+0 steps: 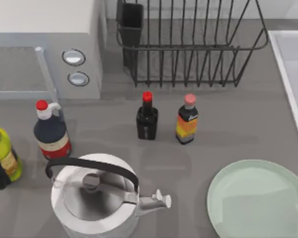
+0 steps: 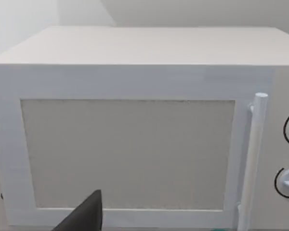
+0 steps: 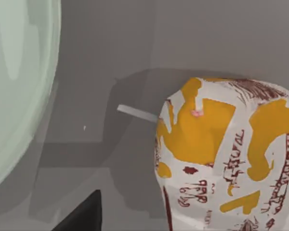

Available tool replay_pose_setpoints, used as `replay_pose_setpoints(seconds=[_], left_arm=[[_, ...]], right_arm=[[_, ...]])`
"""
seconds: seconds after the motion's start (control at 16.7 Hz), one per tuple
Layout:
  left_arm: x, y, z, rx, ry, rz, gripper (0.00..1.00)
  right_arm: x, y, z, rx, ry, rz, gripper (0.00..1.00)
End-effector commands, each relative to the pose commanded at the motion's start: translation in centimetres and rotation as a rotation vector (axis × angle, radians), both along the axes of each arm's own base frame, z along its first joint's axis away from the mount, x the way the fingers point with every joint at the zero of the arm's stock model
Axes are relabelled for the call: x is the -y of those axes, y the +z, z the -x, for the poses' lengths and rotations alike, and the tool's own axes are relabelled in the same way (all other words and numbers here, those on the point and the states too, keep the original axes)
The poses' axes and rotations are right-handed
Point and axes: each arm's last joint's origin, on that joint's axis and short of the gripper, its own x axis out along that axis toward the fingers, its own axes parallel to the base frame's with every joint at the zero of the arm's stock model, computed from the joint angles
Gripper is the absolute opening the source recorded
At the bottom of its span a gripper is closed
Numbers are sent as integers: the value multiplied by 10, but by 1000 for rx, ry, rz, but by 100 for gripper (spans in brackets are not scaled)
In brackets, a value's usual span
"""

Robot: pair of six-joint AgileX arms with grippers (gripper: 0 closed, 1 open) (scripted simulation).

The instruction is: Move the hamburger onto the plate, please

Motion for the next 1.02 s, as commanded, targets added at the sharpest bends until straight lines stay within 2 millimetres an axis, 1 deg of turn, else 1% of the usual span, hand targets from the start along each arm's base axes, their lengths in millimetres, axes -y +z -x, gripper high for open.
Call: replay_pose_setpoints(seconds=[0.3, 0.42, 0.54, 0.72, 1.02], left_arm=[[0, 0, 0, 0, 0, 0, 100], [0, 0, 0, 0, 0, 0, 100], [0, 0, 0, 0, 0, 0, 100], [0, 0, 0, 0, 0, 0, 100], [0, 0, 0, 0, 0, 0, 100]], right_arm=[[1, -46, -3, 18, 0, 2, 100], [1, -59, 0, 10, 1, 1, 100], [1, -64, 1, 5, 1, 1, 100], [1, -64, 1, 5, 1, 1, 100], [1, -64, 1, 5, 1, 1, 62]])
